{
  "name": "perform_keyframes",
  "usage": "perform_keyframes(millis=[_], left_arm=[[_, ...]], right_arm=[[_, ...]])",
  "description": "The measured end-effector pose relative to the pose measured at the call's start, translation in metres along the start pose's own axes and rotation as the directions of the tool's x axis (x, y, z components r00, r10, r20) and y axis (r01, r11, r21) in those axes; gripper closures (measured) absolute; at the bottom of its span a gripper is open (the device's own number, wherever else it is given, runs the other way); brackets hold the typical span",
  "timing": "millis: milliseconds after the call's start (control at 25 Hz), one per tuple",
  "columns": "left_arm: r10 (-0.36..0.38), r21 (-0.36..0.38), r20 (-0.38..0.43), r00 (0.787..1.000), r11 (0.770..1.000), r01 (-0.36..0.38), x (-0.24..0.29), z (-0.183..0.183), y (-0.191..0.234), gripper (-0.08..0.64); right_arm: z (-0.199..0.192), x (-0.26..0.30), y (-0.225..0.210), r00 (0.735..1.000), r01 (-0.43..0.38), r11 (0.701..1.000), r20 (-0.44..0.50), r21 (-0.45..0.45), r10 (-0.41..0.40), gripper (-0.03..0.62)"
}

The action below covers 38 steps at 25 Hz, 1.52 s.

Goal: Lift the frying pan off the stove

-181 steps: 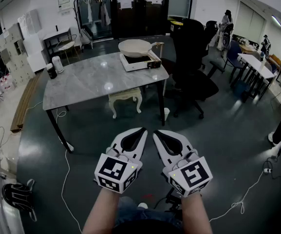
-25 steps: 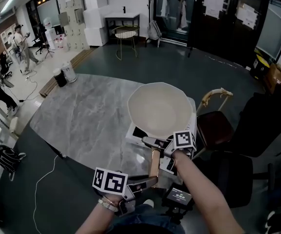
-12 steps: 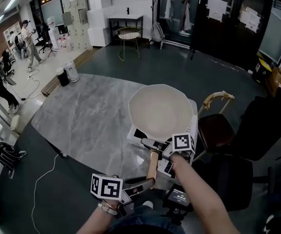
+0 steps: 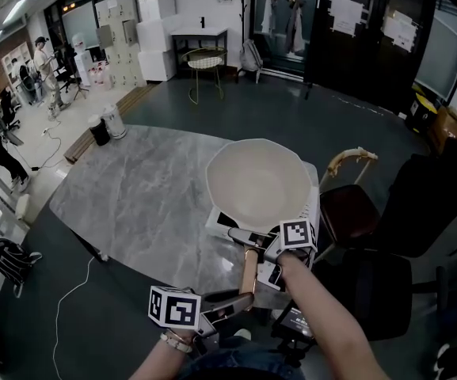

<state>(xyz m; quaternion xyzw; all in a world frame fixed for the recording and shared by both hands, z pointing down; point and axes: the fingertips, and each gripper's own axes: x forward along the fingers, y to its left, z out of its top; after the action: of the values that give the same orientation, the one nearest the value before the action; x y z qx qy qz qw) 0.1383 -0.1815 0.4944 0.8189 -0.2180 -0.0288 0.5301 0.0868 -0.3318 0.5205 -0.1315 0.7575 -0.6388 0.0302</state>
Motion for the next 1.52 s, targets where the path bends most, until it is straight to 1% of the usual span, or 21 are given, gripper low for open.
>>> perform_keyframes(millis=[120,280,480,720,840,1000,1120,1320,1440,1520], left_arm=[[-0.01,0.012,-0.013,1.0,1.0,0.01,-0.004,0.006,-0.001,0.423],[-0.026,0.032,-0.038,0.999,0.999,0.028,-0.007,0.016,-0.004,0.42],[-0.037,0.047,-0.072,0.997,0.998,0.04,-0.013,0.028,-0.005,0.417],[-0.082,0.064,-0.112,0.99,0.994,0.09,-0.023,0.047,-0.019,0.414],[-0.091,0.087,-0.137,0.986,0.991,0.104,-0.026,0.05,-0.024,0.411],[-0.122,0.117,-0.17,0.978,0.983,0.143,-0.03,0.055,-0.037,0.408],[-0.136,0.143,-0.184,0.974,0.976,0.163,-0.037,0.058,-0.04,0.405],[-0.175,0.159,-0.204,0.963,0.965,0.209,-0.052,0.063,-0.043,0.407],[-0.192,0.18,-0.222,0.956,0.956,0.234,-0.06,0.064,-0.042,0.408],[-0.207,0.198,-0.247,0.947,0.945,0.259,-0.063,0.063,-0.047,0.407]], right_arm=[[0.006,0.0,0.003,1.0,0.003,1.0,0.026,-0.008,-0.003,0.388],[0.013,0.002,0.008,0.999,0.004,1.0,0.052,0.011,-0.004,0.388],[0.024,0.003,0.013,0.996,0.037,0.999,0.083,-0.015,-0.035,0.387],[0.034,0.007,0.033,0.991,0.048,0.999,0.123,0.004,-0.048,0.383],[0.035,0.006,0.042,0.99,0.059,0.998,0.126,-0.02,-0.056,0.379],[0.039,0.002,0.058,0.987,0.076,0.996,0.146,-0.05,-0.068,0.377],[0.039,0.003,0.065,0.982,0.082,0.995,0.171,-0.048,-0.073,0.376],[0.039,0.003,0.076,0.964,0.127,0.99,0.244,-0.062,-0.108,0.376],[0.039,0.001,0.081,0.951,0.128,0.99,0.291,-0.065,-0.104,0.376],[0.037,-0.003,0.084,0.945,0.129,0.99,0.31,-0.062,-0.104,0.376]])
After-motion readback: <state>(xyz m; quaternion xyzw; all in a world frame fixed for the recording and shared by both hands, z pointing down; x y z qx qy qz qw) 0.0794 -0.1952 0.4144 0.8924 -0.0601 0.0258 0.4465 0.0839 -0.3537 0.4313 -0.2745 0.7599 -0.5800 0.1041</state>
